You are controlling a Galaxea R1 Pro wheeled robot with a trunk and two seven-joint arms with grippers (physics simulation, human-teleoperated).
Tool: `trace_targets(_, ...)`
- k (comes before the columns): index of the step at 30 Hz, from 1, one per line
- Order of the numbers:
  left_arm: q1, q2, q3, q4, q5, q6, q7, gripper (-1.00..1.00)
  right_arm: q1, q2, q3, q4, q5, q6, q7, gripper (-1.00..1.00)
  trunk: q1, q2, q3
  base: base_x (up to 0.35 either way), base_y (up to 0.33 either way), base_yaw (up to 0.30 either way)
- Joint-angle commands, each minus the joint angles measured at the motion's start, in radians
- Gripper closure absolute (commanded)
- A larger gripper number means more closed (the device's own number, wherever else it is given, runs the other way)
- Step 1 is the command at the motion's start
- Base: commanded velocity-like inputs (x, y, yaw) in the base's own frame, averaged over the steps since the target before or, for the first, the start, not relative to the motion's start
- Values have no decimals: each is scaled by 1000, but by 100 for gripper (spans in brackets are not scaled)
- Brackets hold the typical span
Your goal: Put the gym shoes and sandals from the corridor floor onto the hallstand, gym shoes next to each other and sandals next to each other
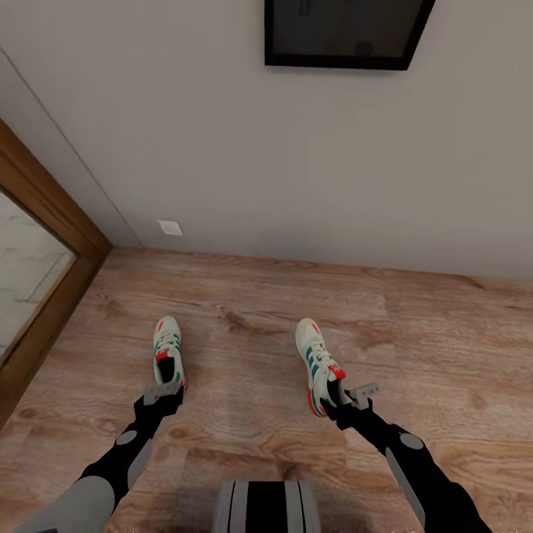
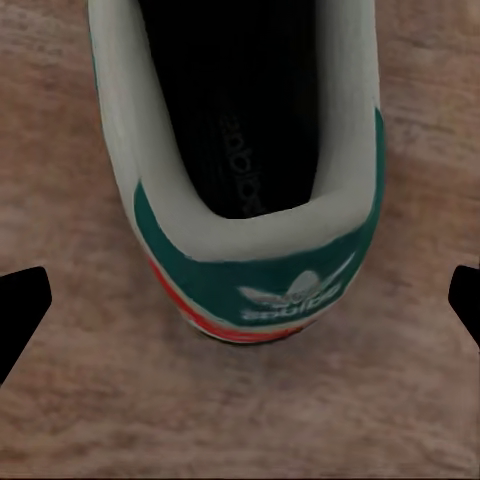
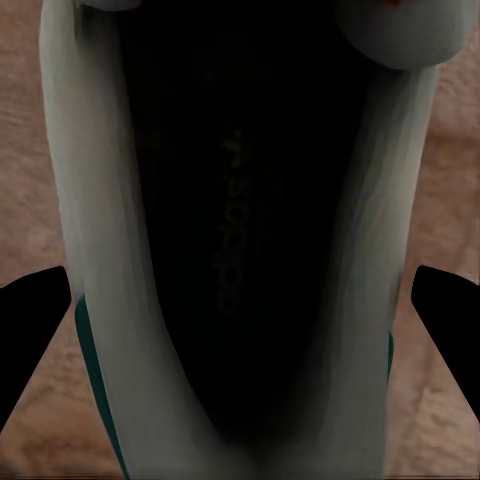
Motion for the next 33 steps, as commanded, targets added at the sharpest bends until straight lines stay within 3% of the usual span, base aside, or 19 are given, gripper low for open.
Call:
trace_targets(1,-1,0,5,1,2,-3,-5,-100,0,-1,2,-1,-10,7,1,100,0,-1,-6,0,0,0)
trace_targets(9,-1,0,6,1,2,-18,-5,-100,0,-1,2,-1,-10,7,1,100,4,-2,-49,0,0,0)
trace_targets(13,-1,0,6,9,4,-46,-5,-100,0,0,2,-1,-10,7,1,100,4,-2,-51,0,0,0)
trace_targets(33,1,-3,5,13,4,-55,-5,-100,0,1,2,0,-10,7,1,100,4,-2,-51,40,0,0)
